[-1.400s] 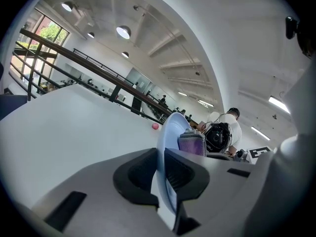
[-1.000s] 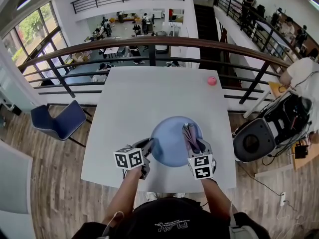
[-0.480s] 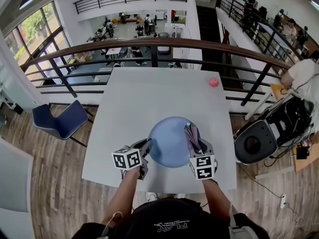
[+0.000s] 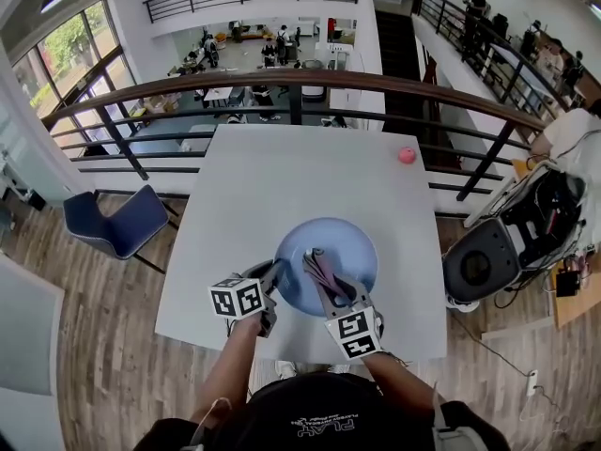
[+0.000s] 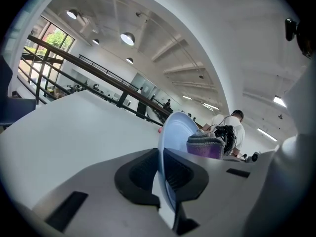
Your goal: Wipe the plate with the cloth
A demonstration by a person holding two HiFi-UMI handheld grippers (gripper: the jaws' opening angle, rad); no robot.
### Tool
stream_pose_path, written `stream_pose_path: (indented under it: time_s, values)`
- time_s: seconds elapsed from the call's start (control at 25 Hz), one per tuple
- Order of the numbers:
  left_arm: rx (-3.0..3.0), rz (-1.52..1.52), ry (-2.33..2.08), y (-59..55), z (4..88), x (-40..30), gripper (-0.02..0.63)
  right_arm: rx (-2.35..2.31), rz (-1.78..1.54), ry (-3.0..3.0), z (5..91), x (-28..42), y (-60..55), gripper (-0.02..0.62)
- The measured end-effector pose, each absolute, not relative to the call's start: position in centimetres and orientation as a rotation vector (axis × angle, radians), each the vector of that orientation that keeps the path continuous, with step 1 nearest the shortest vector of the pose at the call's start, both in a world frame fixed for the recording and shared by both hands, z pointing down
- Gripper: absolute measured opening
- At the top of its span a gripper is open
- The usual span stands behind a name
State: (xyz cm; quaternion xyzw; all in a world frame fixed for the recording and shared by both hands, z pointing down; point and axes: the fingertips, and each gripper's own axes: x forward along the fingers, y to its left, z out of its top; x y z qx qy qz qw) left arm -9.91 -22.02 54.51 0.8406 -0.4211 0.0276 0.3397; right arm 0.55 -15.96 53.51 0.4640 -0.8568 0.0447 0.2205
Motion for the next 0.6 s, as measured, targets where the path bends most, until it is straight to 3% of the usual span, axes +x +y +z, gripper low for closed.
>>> stream_pose_path:
  time_s: [0.6]
  values:
    - [2.185,0.047,-1.107,-23.4,54.3,-10.5,0.035,1.08,0.136,-2.386,56.8,-4.0,-16.1,0.115]
